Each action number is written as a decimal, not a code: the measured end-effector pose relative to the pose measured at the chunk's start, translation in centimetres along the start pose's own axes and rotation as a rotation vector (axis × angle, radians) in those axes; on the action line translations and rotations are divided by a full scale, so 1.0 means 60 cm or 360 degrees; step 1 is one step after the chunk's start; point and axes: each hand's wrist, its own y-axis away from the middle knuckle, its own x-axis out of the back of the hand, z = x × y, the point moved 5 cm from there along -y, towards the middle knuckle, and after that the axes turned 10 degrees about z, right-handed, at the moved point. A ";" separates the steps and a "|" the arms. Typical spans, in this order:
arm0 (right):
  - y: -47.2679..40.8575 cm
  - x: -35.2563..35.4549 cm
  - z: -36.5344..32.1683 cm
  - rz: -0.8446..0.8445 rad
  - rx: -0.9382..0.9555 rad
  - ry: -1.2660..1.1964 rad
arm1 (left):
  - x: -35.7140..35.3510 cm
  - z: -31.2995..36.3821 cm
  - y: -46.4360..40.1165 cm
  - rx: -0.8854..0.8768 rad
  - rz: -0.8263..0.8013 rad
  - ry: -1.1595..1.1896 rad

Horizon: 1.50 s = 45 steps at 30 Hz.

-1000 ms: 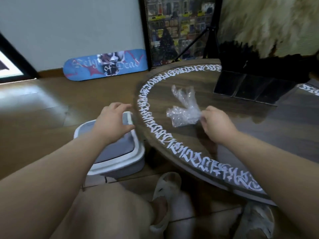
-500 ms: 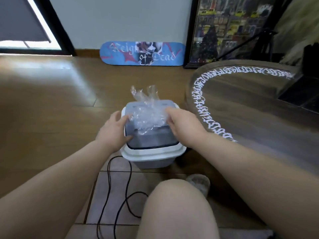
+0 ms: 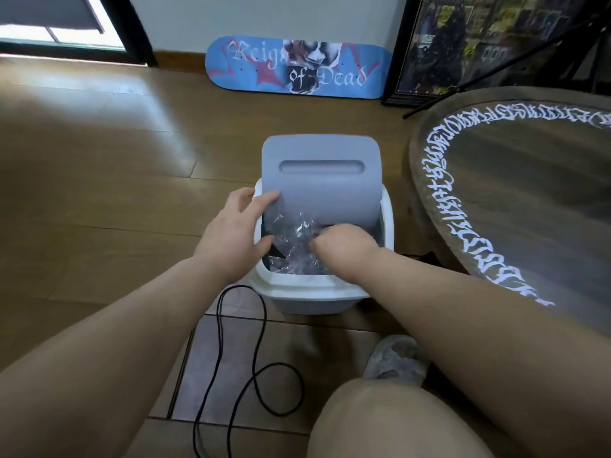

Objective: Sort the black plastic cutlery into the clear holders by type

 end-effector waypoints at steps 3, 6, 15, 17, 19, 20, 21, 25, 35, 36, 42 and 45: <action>-0.011 -0.018 -0.011 -0.0304 -0.0026 -0.0099 | -0.005 -0.008 0.009 -0.0041 -0.0011 -0.0036; -0.016 -0.033 -0.014 -0.0556 -0.0039 -0.0092 | -0.009 -0.013 0.018 -0.0069 0.0007 -0.0020; -0.001 -0.054 -0.008 -0.0739 -0.0356 -0.0727 | -0.014 -0.010 0.027 -0.0091 0.0027 -0.0041; 0.004 -0.057 -0.012 -0.0762 -0.0471 -0.0715 | -0.015 -0.008 0.028 -0.0116 0.0021 -0.0049; 0.006 -0.067 -0.008 -0.0823 -0.0577 -0.0804 | -0.015 -0.004 0.030 -0.0142 0.0016 -0.0064; 0.005 -0.064 -0.005 -0.0817 -0.0579 -0.0868 | -0.015 -0.003 0.030 -0.0144 0.0009 -0.0077; 0.007 -0.056 0.000 -0.0774 -0.0610 -0.0961 | -0.015 -0.003 0.030 -0.0133 0.0000 -0.0086; 0.015 -0.016 0.018 -0.0534 -0.0623 -0.1072 | -0.014 -0.009 0.030 -0.0091 -0.0018 -0.0080; 0.043 -0.008 -0.016 -0.0195 -0.0288 -0.0804 | -0.016 -0.004 0.030 -0.0015 -0.0089 -0.0116; 0.042 0.010 -0.008 0.0041 -0.0308 -0.0792 | -0.016 -0.005 0.030 -0.0006 -0.0096 -0.0129; 0.059 0.068 0.031 0.1035 -0.0395 -0.0616 | -0.014 0.002 0.028 -0.0010 -0.0134 -0.0214; 0.062 0.059 0.035 0.0927 -0.0420 -0.0538 | -0.004 0.014 0.026 -0.0020 -0.0091 -0.0280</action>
